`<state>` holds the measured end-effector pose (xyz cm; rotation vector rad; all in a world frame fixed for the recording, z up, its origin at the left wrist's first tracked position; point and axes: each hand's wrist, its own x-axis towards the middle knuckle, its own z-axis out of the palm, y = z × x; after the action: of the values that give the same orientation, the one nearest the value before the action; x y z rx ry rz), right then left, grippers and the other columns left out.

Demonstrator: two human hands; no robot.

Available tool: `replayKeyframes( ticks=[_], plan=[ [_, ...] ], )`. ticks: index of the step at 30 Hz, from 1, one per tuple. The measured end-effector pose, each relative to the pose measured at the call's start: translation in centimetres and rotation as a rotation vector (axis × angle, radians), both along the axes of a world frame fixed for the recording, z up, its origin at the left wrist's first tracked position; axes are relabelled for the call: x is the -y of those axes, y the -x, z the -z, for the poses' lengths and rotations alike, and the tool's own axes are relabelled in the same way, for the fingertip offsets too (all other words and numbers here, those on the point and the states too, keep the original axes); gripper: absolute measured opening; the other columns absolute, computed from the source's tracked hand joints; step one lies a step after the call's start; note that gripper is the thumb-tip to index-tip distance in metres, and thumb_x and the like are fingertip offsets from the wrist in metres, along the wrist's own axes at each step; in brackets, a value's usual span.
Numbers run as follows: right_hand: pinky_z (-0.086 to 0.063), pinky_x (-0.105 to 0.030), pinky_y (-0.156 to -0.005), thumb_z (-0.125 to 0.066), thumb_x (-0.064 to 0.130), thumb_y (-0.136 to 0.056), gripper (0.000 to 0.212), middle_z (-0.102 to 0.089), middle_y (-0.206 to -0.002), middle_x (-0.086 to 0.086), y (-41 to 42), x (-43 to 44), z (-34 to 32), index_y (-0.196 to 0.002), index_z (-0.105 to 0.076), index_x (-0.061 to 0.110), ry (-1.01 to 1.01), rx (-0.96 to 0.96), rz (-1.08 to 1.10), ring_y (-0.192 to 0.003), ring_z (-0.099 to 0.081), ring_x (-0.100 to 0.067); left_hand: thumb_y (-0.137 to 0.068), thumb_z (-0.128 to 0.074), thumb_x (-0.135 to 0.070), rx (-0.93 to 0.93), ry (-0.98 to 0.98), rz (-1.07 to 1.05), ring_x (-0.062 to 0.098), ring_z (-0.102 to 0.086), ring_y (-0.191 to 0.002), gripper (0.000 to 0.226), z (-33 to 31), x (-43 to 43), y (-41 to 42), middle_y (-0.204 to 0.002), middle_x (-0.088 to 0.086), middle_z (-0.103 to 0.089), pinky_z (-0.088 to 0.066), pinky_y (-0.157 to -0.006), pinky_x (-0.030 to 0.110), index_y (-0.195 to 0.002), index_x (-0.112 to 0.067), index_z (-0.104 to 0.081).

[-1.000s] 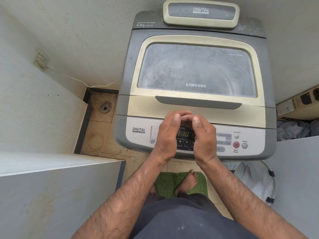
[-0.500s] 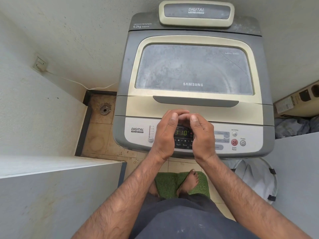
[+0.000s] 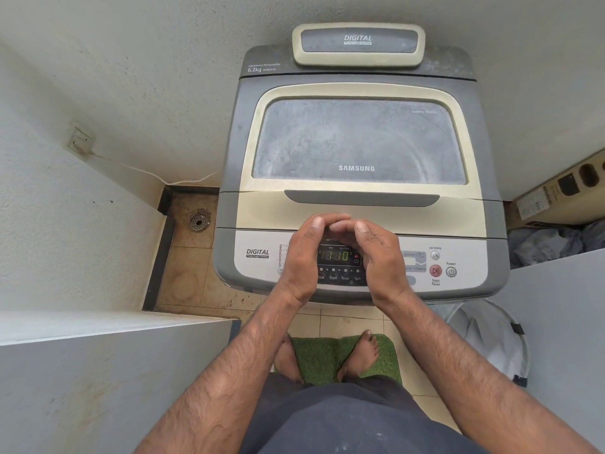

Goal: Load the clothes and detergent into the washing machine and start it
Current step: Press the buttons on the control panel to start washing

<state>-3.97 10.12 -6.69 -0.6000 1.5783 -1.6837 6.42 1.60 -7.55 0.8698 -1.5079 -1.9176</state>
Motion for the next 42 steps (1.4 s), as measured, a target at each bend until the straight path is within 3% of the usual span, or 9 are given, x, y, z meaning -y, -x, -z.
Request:
replayKeyframes(
  ticks=[7, 10, 13, 17, 22, 25, 30, 33, 42],
  plan=[
    [-0.057, -0.025, -0.091, -0.043, 0.021, -0.108, 0.036, -0.08, -0.108, -0.005, -0.1, -1.6, -1.2, -0.108, -0.078, 0.01, -0.071, -0.049, -0.032, -0.107, -0.074, -0.019, -0.109, -0.032, -0.032, 0.065, 0.106, 0.03, 0.034, -0.066, -0.114, 0.047, -0.4, -0.2, 0.0, -0.116, 0.012, -0.072, -0.049, -0.102, 0.063, -0.111, -0.01, -0.073],
    [-0.054, -0.019, -0.081, -0.047, 0.018, -0.109, 0.032, -0.078, -0.108, 0.002, 0.6, -3.7, -1.7, -0.108, -0.079, 0.019, -0.153, -0.161, -0.038, -0.103, -0.072, -0.011, -0.108, -0.034, -0.03, 0.126, 0.205, 0.041, 0.024, -0.065, -0.114, 0.044, -0.7, 0.0, 0.1, -0.115, 0.005, -0.071, -0.051, -0.103, 0.052, -0.108, -0.011, -0.074],
    [-0.056, -0.023, -0.078, -0.052, 0.015, -0.107, 0.028, -0.073, -0.112, 0.006, 1.7, -6.4, -2.3, -0.105, -0.079, 0.025, -0.204, -0.279, -0.01, -0.102, -0.068, -0.008, -0.108, -0.035, -0.03, 0.19, 0.283, 0.096, 0.019, -0.064, -0.114, 0.044, -1.2, 0.6, 0.1, -0.115, 0.004, -0.069, -0.051, -0.101, 0.038, -0.107, -0.011, -0.074],
    [-0.051, -0.022, -0.095, -0.06, -0.009, -0.095, 0.038, -0.065, -0.12, 0.011, 3.3, -11.2, -2.0, -0.091, -0.08, 0.024, -0.333, -0.5, 0.036, -0.119, -0.059, 0.001, -0.107, -0.036, -0.034, 0.162, 0.174, 0.112, 0.016, -0.068, -0.11, 0.048, -1.7, 1.3, -0.1, -0.113, 0.004, -0.075, -0.052, -0.098, 0.026, -0.105, -0.01, -0.077],
    [-0.041, -0.016, -0.092, -0.064, -0.018, -0.079, 0.048, -0.055, -0.132, 0.02, 3.8, -15.2, -1.4, -0.071, -0.068, 0.029, -0.504, -0.722, 0.062, -0.124, -0.048, 0.014, -0.106, -0.037, -0.036, 0.122, 0.051, 0.063, 0.02, -0.071, -0.107, 0.051, -1.5, 1.3, 0.1, -0.108, 0.008, -0.078, -0.055, -0.088, 0.021, -0.102, -0.007, -0.078],
    [-0.038, -0.013, -0.088, -0.067, -0.015, -0.077, 0.047, -0.052, -0.141, 0.018, 3.5, -15.8, -1.4, -0.069, -0.064, 0.031, -0.551, -0.83, 0.01, -0.121, -0.05, 0.011, -0.105, -0.038, -0.037, 0.124, 0.074, 0.068, 0.02, -0.071, -0.105, 0.05, -1.5, 1.2, 0.1, -0.106, 0.007, -0.078, -0.055, -0.088, 0.022, -0.1, -0.008, -0.078],
    [-0.034, -0.014, -0.061, -0.069, -0.007, -0.075, 0.037, -0.044, -0.153, 0.03, 2.8, -16.0, -1.2, -0.067, -0.059, 0.028, -0.63, -0.885, -0.072, -0.095, -0.06, 0.003, -0.104, -0.038, -0.039, 0.136, 0.073, 0.078, 0.024, -0.071, -0.103, 0.052, -1.6, 1.2, 0.0, -0.106, 0.009, -0.078, -0.057, -0.088, 0.025, -0.1, -0.005, -0.077],
    [-0.03, -0.015, -0.06, -0.07, -0.005, -0.076, 0.036, -0.042, -0.158, 0.025, 2.6, -16.0, -0.9, -0.067, -0.057, 0.028, -0.639, -0.924, -0.125, -0.079, -0.057, 0.003, -0.104, -0.038, -0.04, 0.145, 0.075, 0.09, 0.021, -0.072, -0.099, 0.052, -1.6, 1.1, -0.2, -0.105, 0.009, -0.077, -0.059, -0.084, 0.026, -0.101, -0.005, -0.077],
    [-0.039, -0.028, -0.051, -0.07, 0.006, -0.076, 0.029, -0.023, -0.169, 0.023, 1.8, -16.3, 0.5, -0.068, -0.051, 0.026, -0.773, -1.057, -0.171, -0.066, -0.056, -0.017, -0.105, -0.038, -0.041, 0.163, 0.1, 0.087, 0.022, -0.072, -0.101, 0.051, -1.1, 1.0, -0.3, -0.105, 0.007, -0.077, -0.059, -0.09, 0.04, -0.099, -0.008, -0.077]
  ],
)
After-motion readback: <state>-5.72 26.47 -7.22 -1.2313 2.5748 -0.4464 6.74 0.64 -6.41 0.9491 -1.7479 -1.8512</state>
